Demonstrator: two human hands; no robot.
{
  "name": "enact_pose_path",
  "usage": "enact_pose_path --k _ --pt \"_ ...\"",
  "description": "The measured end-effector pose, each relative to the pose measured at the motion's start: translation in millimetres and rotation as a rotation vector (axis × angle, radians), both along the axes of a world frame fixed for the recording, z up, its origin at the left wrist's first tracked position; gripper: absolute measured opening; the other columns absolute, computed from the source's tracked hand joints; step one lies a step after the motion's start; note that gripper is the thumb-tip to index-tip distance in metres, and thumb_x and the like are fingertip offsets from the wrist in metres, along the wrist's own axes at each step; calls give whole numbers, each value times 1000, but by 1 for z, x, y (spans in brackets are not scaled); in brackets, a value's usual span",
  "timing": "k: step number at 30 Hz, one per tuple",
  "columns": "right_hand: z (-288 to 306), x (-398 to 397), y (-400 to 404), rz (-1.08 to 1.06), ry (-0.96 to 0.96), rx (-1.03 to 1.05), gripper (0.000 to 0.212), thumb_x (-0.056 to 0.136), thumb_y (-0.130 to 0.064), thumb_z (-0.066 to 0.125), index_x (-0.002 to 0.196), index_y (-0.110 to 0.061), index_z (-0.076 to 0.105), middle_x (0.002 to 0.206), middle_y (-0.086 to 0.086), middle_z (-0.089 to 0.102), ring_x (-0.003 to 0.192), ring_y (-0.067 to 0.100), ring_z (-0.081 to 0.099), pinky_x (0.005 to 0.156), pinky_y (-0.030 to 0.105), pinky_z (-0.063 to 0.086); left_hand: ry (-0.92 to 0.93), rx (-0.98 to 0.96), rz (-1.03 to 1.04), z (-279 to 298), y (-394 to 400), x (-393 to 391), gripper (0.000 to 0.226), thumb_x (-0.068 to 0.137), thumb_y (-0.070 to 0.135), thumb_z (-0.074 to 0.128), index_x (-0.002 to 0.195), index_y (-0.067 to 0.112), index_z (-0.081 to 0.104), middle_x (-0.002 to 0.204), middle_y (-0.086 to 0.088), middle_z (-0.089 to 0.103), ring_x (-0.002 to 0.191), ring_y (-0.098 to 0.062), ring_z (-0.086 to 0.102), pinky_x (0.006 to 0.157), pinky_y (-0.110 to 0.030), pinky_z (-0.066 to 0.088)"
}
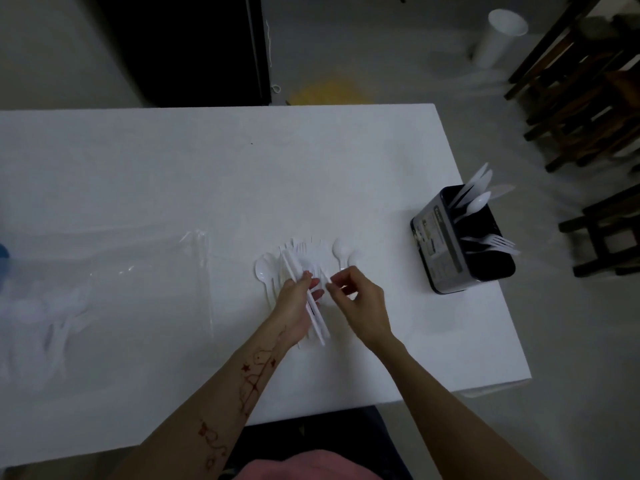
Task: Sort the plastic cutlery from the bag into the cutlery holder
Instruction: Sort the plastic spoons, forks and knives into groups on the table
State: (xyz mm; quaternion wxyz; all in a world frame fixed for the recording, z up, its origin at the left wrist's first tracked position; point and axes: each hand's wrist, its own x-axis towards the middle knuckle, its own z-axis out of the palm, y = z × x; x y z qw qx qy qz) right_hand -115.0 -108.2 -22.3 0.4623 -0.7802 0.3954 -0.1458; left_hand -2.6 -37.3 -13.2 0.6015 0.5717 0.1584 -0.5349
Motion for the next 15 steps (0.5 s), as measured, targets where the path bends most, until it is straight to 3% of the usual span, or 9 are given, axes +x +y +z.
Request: enact_pose_path --k 3,7,12,15 --pt "1 2 -5 153 -6 -8 6 90 -23 69 90 -17 71 86 -11 70 76 5 65 72 23 55 69 -70 88 4 -6 -1 30 99 33 45 105 6 57 105 -9 63 99 -26 62 87 -40 50" --pt "-5 1 -17 141 49 46 17 92 -34 66 87 -19 73 80 -9 70 72 8 64 68 27 55 -124 53 138 1 -7 -7 25 101 21 42 120 6 49 110 -6 60 91 -18 60 75 -31 50" --pt "-24 15 -21 126 455 59 34 90 -49 63 80 -17 61 74 -1 64 65 16 60 64 29 49 -258 143 124 -4 0 -12 26 103 21 37 123 8 45 101 -1 60 85 -16 59 74 -29 51" --pt "-30 25 -13 127 524 113 31 87 -49 68 81 -20 58 77 -1 63 73 20 64 68 31 52 -242 150 162 -8 4 -15 27 102 22 39 124 7 45 97 -1 59 82 -16 58 72 -27 50"
